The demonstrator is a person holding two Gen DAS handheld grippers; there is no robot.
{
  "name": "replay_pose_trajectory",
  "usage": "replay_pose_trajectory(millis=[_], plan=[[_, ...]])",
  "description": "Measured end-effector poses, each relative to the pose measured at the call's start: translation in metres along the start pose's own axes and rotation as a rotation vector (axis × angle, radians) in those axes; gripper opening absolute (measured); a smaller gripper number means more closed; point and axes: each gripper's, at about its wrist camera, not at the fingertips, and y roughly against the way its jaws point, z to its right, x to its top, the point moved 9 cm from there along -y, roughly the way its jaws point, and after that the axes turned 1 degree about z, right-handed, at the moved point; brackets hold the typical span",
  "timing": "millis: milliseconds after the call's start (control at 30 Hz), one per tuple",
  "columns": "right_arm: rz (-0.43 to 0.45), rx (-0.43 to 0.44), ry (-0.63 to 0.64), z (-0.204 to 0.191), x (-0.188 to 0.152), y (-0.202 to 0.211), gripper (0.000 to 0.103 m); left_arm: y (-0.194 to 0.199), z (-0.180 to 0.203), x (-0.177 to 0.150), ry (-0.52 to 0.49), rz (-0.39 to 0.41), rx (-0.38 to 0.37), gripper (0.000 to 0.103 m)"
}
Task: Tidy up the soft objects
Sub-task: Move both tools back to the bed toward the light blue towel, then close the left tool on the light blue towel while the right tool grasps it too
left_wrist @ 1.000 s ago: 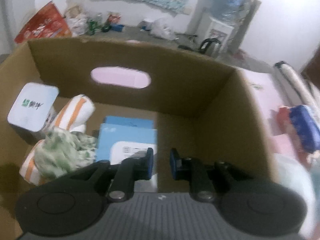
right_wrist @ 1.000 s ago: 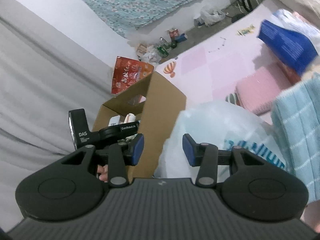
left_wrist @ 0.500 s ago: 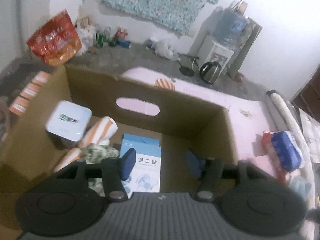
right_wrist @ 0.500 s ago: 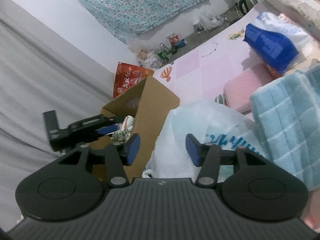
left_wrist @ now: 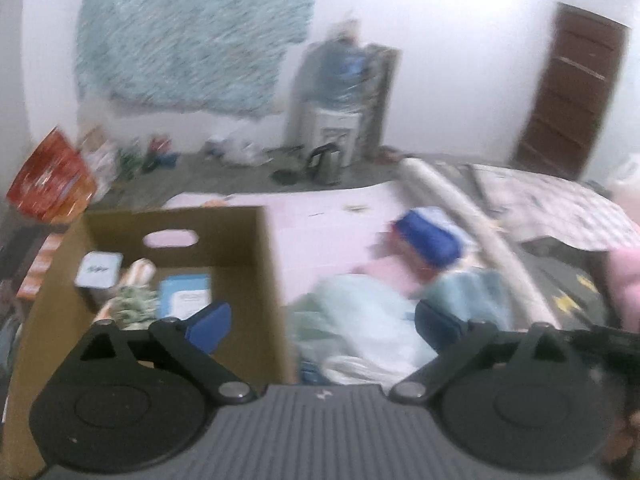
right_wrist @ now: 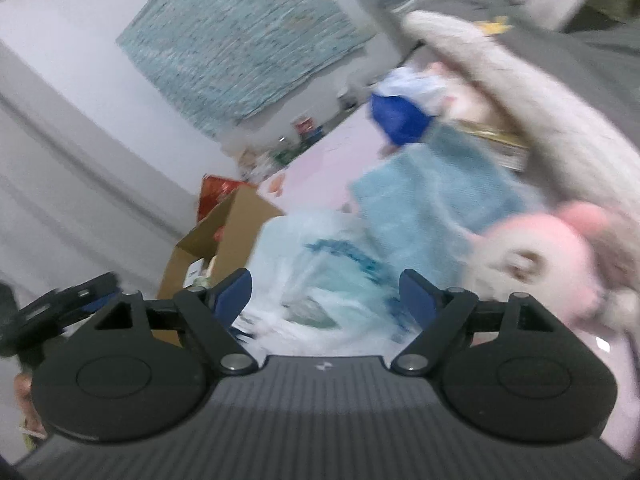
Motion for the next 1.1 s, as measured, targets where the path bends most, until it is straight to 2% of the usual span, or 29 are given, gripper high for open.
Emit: replay_pose_trajectory(millis=[167,333,500,567,667,767,867,933,1000,1100], plan=[[0.05,-0.042,-0.053,0.042,-0.018,0.04,0.082,0.012,0.067,-0.018,-0.122,0.043,-0.069,0.103],[0.09,-0.069,-0.101,0.074,-0.037,0.064,0.082,0.001,0.135,-0.047,-0.205,0.037,-0.19,0.103],[0.099,-0.065,-0.109,0.092,-0.044,0.07,0.082,-0.028,0.185,-0.076,-0.292,0.009,-0.223,0.103],[0.096,-0.058,-0.101,0.093,-0.041,0.068,0.082,-0.043,0.196,-0.084,-0.319,-0.009,-0.211,0.102],[0.09,-0.038,-0.068,0.09,-0.028,0.066,0.082,-0.064,0.201,-0.085,-0.332,-0.024,-0.187,0.102],[0.088,-0.024,-0.027,0.084,-0.009,0.055,0.082,-0.086,0.191,-0.074,-0.292,-0.039,-0.148,0.099],[0.073,-0.014,0.039,0.076,0.012,0.04,0.083,-0.113,0.179,-0.061,-0.223,-0.076,-0.12,0.09],[0.047,-0.031,0.085,0.074,0.027,0.022,0.085,-0.132,0.17,-0.053,-0.189,-0.098,-0.09,0.077],[0.005,-0.038,0.144,0.071,0.04,0.002,0.089,-0.149,0.164,-0.046,-0.176,-0.108,-0.06,0.069],[-0.076,-0.075,0.221,0.07,0.052,-0.032,0.089,-0.174,0.158,-0.036,-0.159,-0.129,-0.053,0.065]])
